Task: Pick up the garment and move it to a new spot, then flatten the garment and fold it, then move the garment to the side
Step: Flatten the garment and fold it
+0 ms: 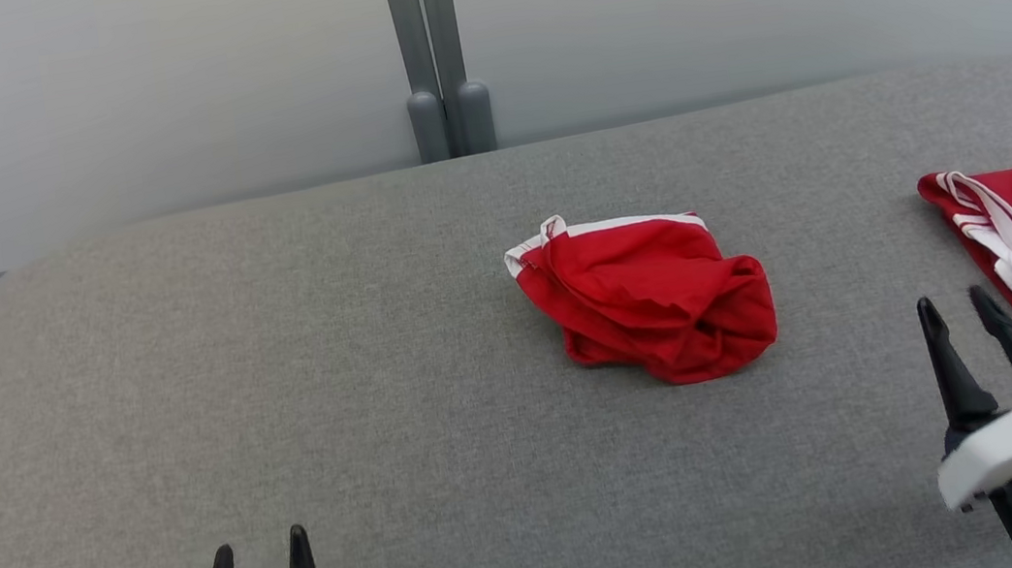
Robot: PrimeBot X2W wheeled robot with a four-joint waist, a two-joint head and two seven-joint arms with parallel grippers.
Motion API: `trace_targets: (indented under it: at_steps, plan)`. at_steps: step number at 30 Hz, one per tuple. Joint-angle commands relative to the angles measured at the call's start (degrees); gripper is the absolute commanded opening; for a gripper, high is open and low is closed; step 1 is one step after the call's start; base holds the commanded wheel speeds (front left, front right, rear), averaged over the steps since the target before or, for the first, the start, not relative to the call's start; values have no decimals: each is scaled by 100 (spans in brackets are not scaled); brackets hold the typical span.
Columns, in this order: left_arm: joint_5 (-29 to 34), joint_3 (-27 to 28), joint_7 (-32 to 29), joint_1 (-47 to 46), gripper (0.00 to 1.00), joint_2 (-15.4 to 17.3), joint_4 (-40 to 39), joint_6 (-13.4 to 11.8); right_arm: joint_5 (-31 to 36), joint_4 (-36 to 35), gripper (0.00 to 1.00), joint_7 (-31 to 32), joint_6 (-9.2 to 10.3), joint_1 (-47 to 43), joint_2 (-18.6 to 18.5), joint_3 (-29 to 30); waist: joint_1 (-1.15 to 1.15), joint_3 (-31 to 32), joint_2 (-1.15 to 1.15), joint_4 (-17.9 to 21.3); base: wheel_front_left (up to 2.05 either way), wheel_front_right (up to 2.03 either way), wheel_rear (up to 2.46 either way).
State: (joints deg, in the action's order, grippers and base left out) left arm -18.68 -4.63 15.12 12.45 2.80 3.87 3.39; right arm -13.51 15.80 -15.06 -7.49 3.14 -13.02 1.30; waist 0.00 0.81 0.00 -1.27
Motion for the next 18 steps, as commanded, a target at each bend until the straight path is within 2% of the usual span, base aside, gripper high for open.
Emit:
trace_targets:
  at_steps: [1, 8, 12, 15, 18]
  plan:
    - [22, -45, 0, -168, 100, 21, -13, 34, -16, 219, 0, -13, 0, 323, -65, -132, 0, -271, 0, -100, 0, 0, 0]
    - [-8, -368, -1, -733, 100, 21, 46, 61, -8, 1907, 0, 61, 0, 2045, -164, -645, 0, -1082, 0, -482, 0, 0, 0]
    - [-79, -492, 0, -943, 100, 21, 86, -7, -113, 2637, 0, 42, 0, 2630, -138, -1104, 0, -1328, 0, -709, 0, 0, 0]
    - [-122, -465, 0, -995, 100, 21, 100, -51, -319, 2868, 0, 10, 0, 2813, -79, -1592, 0, -1380, 0, -773, 0, 0, 0]
    - [-131, -432, 0, -985, 100, 21, 115, -56, -637, 2731, 0, -20, 0, 2771, -161, -2079, 0, -1330, 0, -813, 0, 0, 0]
